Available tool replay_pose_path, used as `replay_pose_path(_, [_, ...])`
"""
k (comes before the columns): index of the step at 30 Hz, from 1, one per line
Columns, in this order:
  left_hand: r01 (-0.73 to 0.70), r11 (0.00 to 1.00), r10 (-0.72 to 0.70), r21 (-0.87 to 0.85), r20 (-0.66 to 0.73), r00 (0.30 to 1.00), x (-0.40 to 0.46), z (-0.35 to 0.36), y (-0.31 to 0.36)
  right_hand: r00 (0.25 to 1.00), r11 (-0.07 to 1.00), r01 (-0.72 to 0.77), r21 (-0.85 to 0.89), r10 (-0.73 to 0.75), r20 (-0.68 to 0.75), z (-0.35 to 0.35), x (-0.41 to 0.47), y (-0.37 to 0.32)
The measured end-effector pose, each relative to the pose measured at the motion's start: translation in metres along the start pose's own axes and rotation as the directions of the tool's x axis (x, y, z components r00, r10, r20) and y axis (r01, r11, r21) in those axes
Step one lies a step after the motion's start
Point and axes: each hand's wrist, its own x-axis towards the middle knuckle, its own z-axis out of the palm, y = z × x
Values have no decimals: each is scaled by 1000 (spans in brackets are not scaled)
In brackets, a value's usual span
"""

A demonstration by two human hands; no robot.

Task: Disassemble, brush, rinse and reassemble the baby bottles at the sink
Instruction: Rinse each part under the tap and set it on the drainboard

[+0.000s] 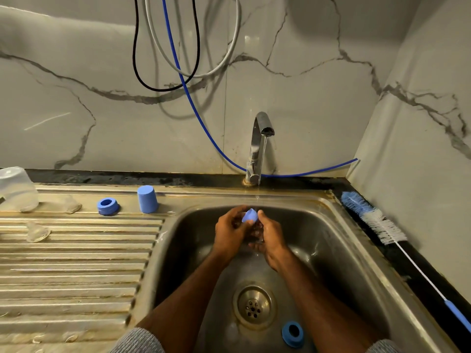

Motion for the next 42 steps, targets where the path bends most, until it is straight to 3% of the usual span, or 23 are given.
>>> replay_pose_path(5, [43, 996, -47, 81, 52, 998, 1, 5, -11, 997, 998, 66, -8, -67, -32, -7, 7, 0])
replay_pose_path(9, [148, 988, -147, 43, -22, 989, 2, 3, -14, 994, 993, 99, 66, -96, -54, -6, 13, 2])
replay_pose_path(19, [139, 990, -138, 14, -11, 990, -2, 3, -10, 983, 983, 182, 19, -181, -41, -8, 15, 2])
replay_pose_path(25, [168, 986, -169, -21, -118, 978, 5, 0, -14, 980, 980, 198, 16, -197, -32, -2, 15, 4])
replay_pose_path(35, [129, 990, -118, 52, -176, 977, 6, -10, -15, 995, 997, 52, 52, -56, 81, 4, 7, 11])
replay_pose_path(42, [107, 986, -94, 129, -106, 990, 0, -17, -11, 993, 999, -23, -46, 28, 113, 0, 2, 10])
